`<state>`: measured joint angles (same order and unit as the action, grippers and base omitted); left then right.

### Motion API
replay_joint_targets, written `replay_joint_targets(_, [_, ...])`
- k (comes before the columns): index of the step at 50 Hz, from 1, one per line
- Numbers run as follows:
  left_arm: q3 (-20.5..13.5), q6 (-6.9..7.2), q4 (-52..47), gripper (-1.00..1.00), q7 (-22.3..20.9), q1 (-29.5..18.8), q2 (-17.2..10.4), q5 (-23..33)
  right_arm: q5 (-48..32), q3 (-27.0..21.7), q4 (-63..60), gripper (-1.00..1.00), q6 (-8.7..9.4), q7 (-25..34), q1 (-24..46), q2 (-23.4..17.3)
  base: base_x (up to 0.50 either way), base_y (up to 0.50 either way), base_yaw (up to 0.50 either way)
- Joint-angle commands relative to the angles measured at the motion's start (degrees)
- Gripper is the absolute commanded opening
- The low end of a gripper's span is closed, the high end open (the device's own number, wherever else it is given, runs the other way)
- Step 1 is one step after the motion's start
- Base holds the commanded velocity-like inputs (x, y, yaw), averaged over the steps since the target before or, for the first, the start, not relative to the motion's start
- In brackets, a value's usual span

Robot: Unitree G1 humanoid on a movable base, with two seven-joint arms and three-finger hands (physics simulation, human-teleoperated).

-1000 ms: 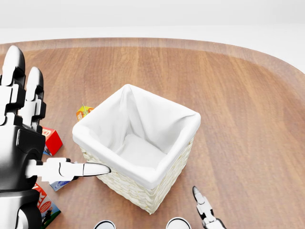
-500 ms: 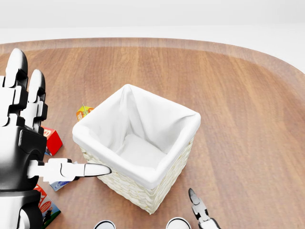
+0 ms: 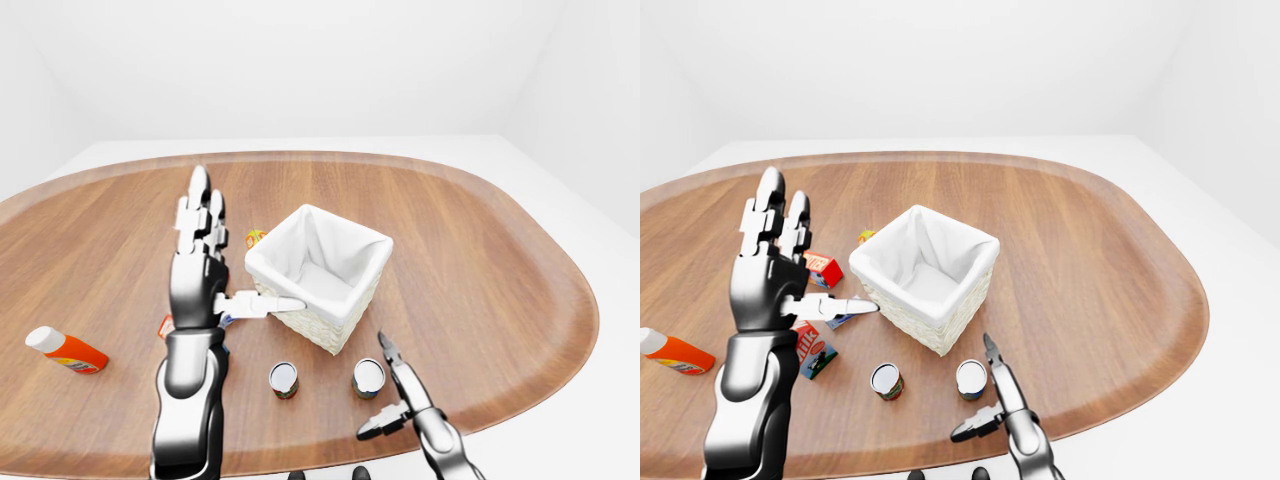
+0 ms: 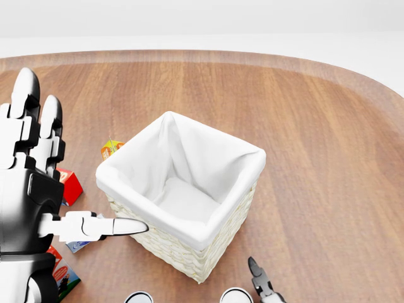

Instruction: Pick up the alphabet soup, and put it in the basket.

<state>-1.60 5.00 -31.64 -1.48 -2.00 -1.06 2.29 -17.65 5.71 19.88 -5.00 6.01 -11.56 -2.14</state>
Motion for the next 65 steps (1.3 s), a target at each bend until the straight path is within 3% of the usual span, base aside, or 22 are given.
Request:
replay_joint_targets(1, [0.28, 0.0, 0.69, 1.0, -0.02, 0.38, 0.1, 0.15, -0.58, 0.11, 2.18, 1.0, 0.0, -0.48, 1.22, 0.23, 0.0, 0.0, 0.0])
replay_joint_targets(10, [-0.11, 0.0, 0.49, 1.0, -0.08, 0.11, -0.05, 0.06, -1.18, 0.51, 1.74, 1.0, 0.0, -0.48, 1.63, 0.38, 0.0, 0.0, 0.0])
replay_joint_targets(11, [-0.03, 0.0, 0.26, 1.0, -0.07, 0.13, -0.02, 0.1, -1.16, 0.55, 1.73, 0.77, 0.0, -0.43, 1.62, 0.4, 0.0, 0.0, 0.0])
replay_joint_targets(12, [0.11, 0.0, 0.06, 1.0, -0.06, 0.18, 0.0, 0.21, -1.31, 0.68, 1.76, 0.36, 0.0, -0.42, 1.56, 0.39, 0.0, 0.0, 0.0])
replay_joint_targets(13, [0.1, 0.0, 0.01, 1.0, -0.06, 0.12, 0.03, 0.18, -1.41, 0.73, 1.94, -0.69, 0.0, -0.53, 1.59, 0.4, 0.0, 0.0, 0.0])
replay_joint_targets(14, [0.09, 0.0, 0.12, 1.0, -0.07, 0.08, 0.02, 0.17, -1.4, 0.73, 1.95, -0.96, 0.0, -0.52, 1.6, 0.41, 0.0, 0.0, 0.0])
replay_joint_targets(15, [-0.05, 0.0, 0.6, 1.0, -0.05, -0.05, -0.02, 0.14, -1.37, 0.79, 1.55, -1.0, 0.0, -0.36, 1.47, 0.42, 0.0, 0.0, 0.0])
replay_joint_targets(34, [-0.02, 0.0, 0.4, 1.0, -0.06, 0.24, 0.02, 0.1, -1.58, 1.2, -0.08, -1.0, 0.0, -0.39, 0.85, 0.39, 0.0, 0.0, 0.0])
replay_joint_targets(65, [0.11, 0.0, 1.42, 1.0, -0.03, 0.4, 0.04, 0.22, -0.06, -1.1, -27.84, -1.0, 0.55, 5.54, -4.76, -1.11, 0.0, 0.0, 0.0])
